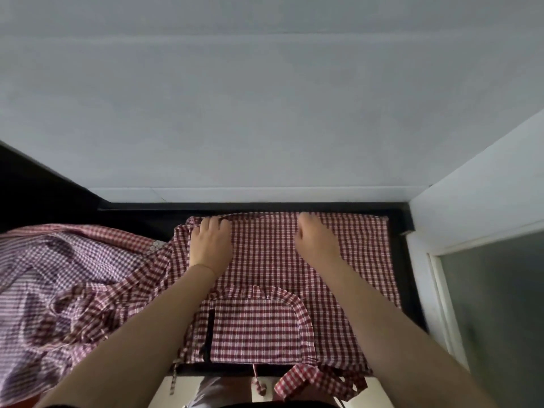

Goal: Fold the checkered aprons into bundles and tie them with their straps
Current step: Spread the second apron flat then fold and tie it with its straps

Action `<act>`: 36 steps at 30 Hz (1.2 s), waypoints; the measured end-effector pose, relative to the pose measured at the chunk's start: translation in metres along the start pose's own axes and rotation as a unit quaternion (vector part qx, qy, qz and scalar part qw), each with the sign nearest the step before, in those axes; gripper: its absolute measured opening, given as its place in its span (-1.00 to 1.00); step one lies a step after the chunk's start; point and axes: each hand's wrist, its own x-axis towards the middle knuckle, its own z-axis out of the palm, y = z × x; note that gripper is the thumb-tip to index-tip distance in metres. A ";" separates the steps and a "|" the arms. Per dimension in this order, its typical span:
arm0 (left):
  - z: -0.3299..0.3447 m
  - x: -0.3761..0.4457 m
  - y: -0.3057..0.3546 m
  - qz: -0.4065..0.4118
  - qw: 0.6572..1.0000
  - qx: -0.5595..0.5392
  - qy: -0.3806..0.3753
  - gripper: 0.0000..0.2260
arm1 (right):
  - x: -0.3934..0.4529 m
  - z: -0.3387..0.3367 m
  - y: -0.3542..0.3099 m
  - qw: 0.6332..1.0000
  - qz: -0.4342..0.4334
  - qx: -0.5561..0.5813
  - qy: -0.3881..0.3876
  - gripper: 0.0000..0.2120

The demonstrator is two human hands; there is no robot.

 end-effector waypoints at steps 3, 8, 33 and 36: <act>-0.009 -0.002 -0.024 -0.010 1.000 0.024 -0.015 -0.66 | -0.005 0.024 -0.043 0.986 -0.103 0.032 -0.127 -0.49; -0.022 0.001 -0.084 -0.067 0.991 0.013 -0.114 -0.57 | -0.006 0.039 -0.071 0.987 -0.055 -0.078 -0.130 -0.34; -0.054 0.025 -0.163 -0.160 0.792 -0.573 -0.140 -0.84 | 0.016 0.075 -0.217 0.993 -0.060 0.068 0.069 -0.84; -0.062 0.023 -0.161 -0.180 0.704 -0.648 -0.228 -0.84 | 0.015 0.062 -0.209 0.993 -0.049 0.095 0.058 -0.83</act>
